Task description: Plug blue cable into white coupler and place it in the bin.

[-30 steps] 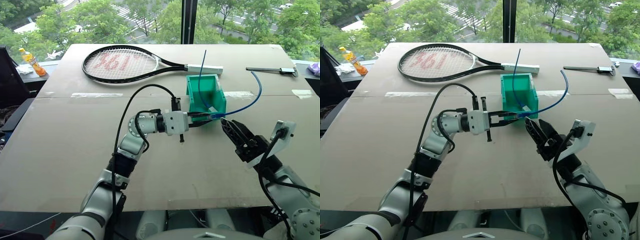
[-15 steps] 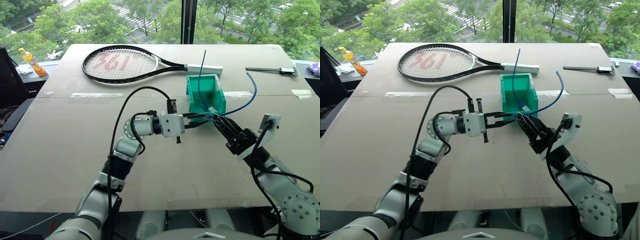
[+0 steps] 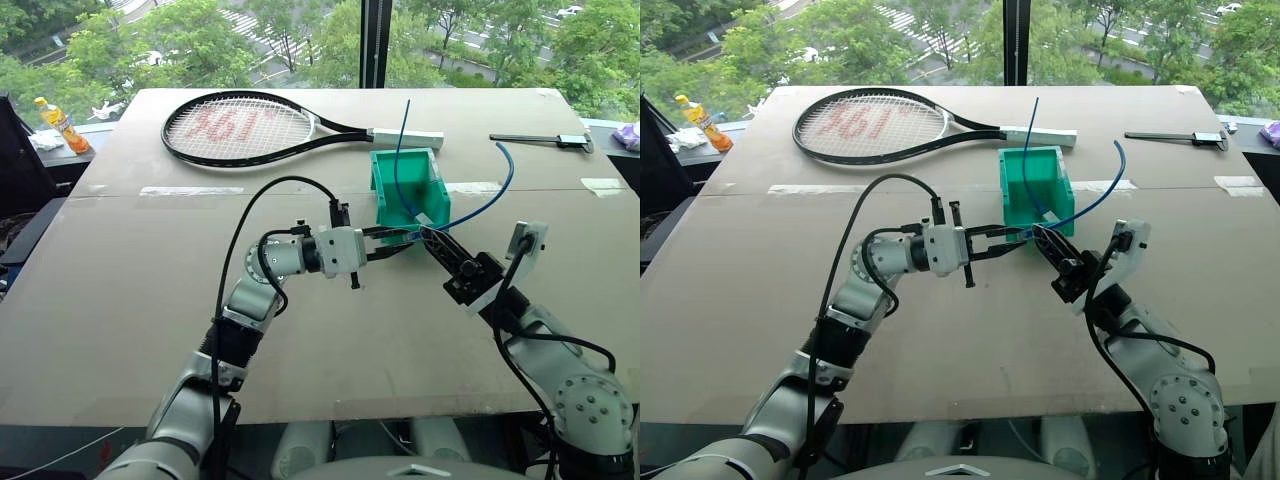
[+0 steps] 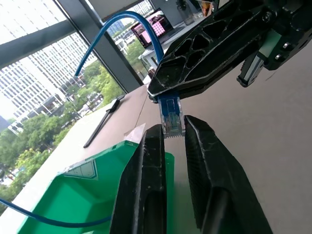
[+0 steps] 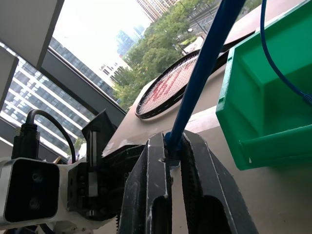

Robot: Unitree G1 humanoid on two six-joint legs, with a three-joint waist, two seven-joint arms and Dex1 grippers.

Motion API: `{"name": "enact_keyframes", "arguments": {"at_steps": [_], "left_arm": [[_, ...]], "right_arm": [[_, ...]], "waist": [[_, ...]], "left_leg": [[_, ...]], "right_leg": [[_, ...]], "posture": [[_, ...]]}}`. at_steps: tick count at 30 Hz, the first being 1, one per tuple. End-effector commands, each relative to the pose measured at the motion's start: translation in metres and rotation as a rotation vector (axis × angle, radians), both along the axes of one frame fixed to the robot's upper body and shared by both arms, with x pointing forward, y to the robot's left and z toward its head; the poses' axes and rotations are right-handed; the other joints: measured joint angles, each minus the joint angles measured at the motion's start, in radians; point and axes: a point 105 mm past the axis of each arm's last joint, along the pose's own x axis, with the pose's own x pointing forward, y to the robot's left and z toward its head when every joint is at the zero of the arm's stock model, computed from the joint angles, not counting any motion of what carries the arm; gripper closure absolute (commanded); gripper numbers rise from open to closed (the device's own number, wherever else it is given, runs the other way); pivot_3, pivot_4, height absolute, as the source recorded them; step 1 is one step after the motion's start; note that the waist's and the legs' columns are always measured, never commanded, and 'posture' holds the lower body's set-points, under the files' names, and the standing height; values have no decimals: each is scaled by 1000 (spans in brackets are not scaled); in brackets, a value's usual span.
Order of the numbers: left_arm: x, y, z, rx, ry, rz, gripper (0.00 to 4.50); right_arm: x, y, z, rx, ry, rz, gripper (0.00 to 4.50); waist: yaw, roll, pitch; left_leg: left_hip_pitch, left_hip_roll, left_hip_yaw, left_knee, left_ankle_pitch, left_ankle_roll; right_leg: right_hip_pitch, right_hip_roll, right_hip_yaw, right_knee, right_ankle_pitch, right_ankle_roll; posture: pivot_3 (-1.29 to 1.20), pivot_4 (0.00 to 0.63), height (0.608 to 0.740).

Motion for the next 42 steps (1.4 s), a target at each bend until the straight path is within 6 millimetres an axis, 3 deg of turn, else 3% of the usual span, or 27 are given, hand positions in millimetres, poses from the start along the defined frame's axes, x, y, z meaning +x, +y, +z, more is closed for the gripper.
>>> {"name": "enact_keyframes", "arguments": {"at_steps": [1, 4, 10, 15, 20, 29, 32, 38, 42], "left_arm": [[12, 27, 14, -109, 89, 135, 1671], [22, 67, 3, -148, 228, 294, 388], [33, 144, -15, -177, 402, 559, 388], [45, 178, -37, -36, 497, 616, 388], [61, 181, -52, 100, 500, 600, 388], [87, 159, -62, 175, 517, 543, 388], [91, 154, -62, 190, 511, 528, 1144], [91, 150, -62, 191, 517, 489, 4070], [81, 143, -55, 166, 549, 380, 4134]], "right_arm": [[-2, 0, 10, 4, -52, 14, 4500], [-1, -3, 7, -18, -50, 10, 4500], [0, -5, 1, -55, -43, 11, 4500], [-1, -1, -2, -73, -41, 30, 4500], [-2, -1, -2, -81, -43, 20, 4500], [-9, -3, -2, -88, -38, -14, 4500], [-12, -4, -2, -90, -35, -28, 4500], [-14, -5, -3, -92, -33, -45, 4500], [-14, -7, -4, -107, -35, -51, 4500]], "waist": [[-4, 0, 0], [-13, 0, 0], [-21, 0, 0], [-16, 0, 0], [-13, 0, 0], [-15, -1, 0], [-16, -1, 0], [-21, -1, 0], [-21, -2, 0]], "left_leg": [[0, 0, 0, 0, 0, 0], [0, 1, 0, 0, 0, 0], [0, 1, -1, -1, 0, 0], [0, 0, 0, -1, 0, 0], [0, 0, 0, -1, 0, 0], [-1, 0, 0, -1, 0, 0], [-1, 0, 0, 0, 0, 0], [-1, 0, 0, 0, 0, 0], [-1, 0, 0, 0, 0, 0]], "right_leg": [[0, 0, 0, 0, 0, 0], [0, 0, 0, 0, 0, 0], [-1, 1, -1, 0, -1, 2], [-1, 0, -1, 0, -2, 3], [-1, 0, 0, 0, -1, 1], [-1, 0, -1, 0, 0, 0], [-1, 0, -1, 0, 0, 0], [-1, 0, -1, 0, 0, 0], [-1, 0, -1, 0, 0, 0]], "posture": [[0, 150, 740], [0, 150, 740], [0, 150, 740], [0, 150, 740], [0, 150, 740], [0, 150, 740], [0, 150, 740], [0, 150, 740], [0, 150, 740]]}}
